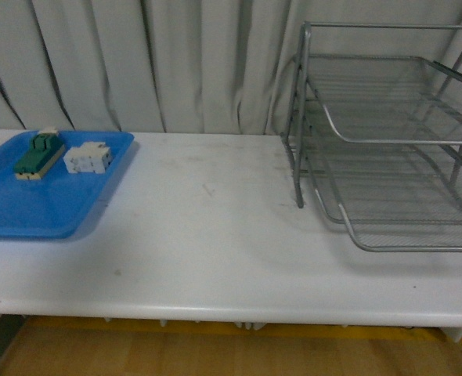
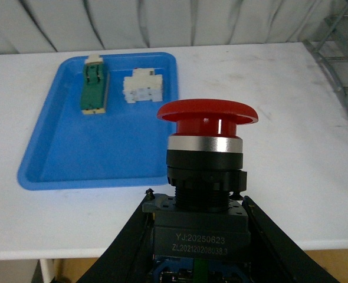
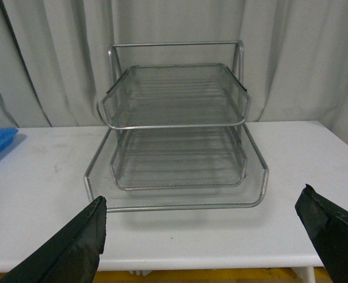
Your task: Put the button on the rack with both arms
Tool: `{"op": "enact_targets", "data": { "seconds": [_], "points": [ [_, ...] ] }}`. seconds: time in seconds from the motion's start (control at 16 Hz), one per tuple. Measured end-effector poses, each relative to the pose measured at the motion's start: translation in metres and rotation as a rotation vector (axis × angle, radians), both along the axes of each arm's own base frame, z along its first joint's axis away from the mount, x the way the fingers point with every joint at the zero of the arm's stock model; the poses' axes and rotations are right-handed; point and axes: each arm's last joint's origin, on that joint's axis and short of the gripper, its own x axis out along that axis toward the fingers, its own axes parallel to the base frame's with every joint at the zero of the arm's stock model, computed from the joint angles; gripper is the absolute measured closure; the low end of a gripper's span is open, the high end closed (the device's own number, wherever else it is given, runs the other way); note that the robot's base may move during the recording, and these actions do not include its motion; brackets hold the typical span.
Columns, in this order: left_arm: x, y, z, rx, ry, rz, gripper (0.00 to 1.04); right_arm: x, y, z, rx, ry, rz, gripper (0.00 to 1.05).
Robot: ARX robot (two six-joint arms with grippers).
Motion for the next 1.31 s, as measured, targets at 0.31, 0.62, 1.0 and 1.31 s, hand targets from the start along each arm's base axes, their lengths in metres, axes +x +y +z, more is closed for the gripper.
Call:
{"op": "enact_targets", "data": {
  "seconds": [0.31, 0.62, 1.0, 1.31],
  "points": [
    [-0.002, 0.002, -0.002, 0.0, 0.003, 0.008, 0.69, 0.0, 0.0, 0.0, 0.0, 0.0, 0.0, 0.06],
    [-0.002, -0.001, -0.002, 0.003, 0.003, -0.001, 0.69, 0.0, 0.0, 0.0, 0.0, -0.001, 0.0, 0.06],
    [0.036, -0.076, 0.013, 0.03, -0.02, -0.202, 0.69, 0.0, 0.0, 0.0, 0.0, 0.0, -0.003, 0.06],
    [0.066, -0.166, -0.011, 0.091, 0.097, -0.445, 0.69, 0.0, 0.0, 0.0, 0.0, 0.0, -0.003, 0.06]
  ]
}}
